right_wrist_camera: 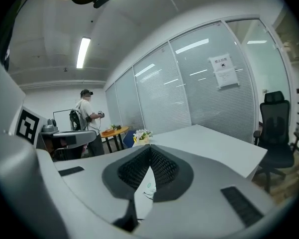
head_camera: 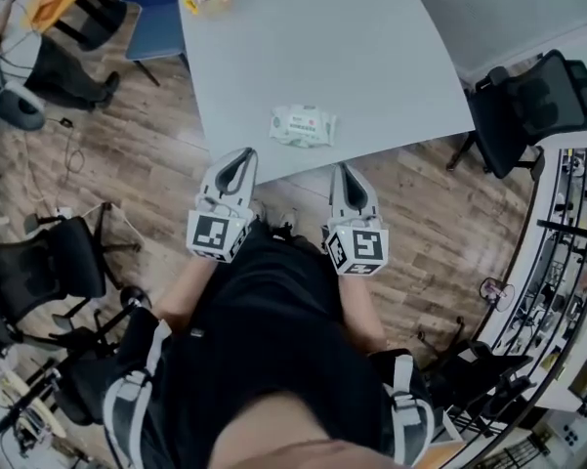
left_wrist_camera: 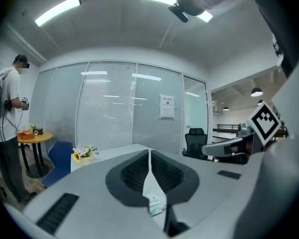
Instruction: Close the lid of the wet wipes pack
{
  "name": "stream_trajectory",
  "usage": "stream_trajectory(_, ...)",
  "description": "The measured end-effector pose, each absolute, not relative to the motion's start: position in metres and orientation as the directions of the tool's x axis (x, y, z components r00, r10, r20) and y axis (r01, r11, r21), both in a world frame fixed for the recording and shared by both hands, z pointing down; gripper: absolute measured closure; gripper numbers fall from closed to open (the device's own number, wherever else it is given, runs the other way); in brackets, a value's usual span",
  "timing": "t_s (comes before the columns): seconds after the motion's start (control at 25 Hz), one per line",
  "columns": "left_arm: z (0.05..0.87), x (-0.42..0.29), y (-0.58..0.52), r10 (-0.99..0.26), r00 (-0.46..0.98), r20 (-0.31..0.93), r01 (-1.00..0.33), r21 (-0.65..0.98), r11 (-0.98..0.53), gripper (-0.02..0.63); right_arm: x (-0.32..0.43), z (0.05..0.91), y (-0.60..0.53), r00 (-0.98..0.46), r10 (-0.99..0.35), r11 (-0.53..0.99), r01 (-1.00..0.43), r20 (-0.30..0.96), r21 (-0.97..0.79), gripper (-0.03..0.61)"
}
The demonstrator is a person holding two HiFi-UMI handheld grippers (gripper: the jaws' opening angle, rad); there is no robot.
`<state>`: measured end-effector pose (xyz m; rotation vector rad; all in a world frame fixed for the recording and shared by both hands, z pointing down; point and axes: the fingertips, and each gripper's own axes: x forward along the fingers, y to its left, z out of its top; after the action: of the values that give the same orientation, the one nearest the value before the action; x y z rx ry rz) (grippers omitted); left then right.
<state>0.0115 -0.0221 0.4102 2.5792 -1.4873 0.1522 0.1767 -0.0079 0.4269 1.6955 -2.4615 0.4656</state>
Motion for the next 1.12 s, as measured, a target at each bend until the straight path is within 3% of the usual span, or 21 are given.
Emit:
stream_trajectory(0.36,0.398,-0.005,-0.021,-0.847,0.521,0.107,-0.853,0.102,-0.512,0.580,0.160,0.422,0.000,-0.329,-0.910,0.290,-0.940,0.254,-0.180,0.557)
stream_trajectory(1.12,0.396,-0.016,-0.015,-0.822,0.561,0.097,-0.827,0.109,-0.552,0.580,0.136,0.410,0.008,-0.317,-0.917,0.282,-0.945,0.244,-0.165,0.557)
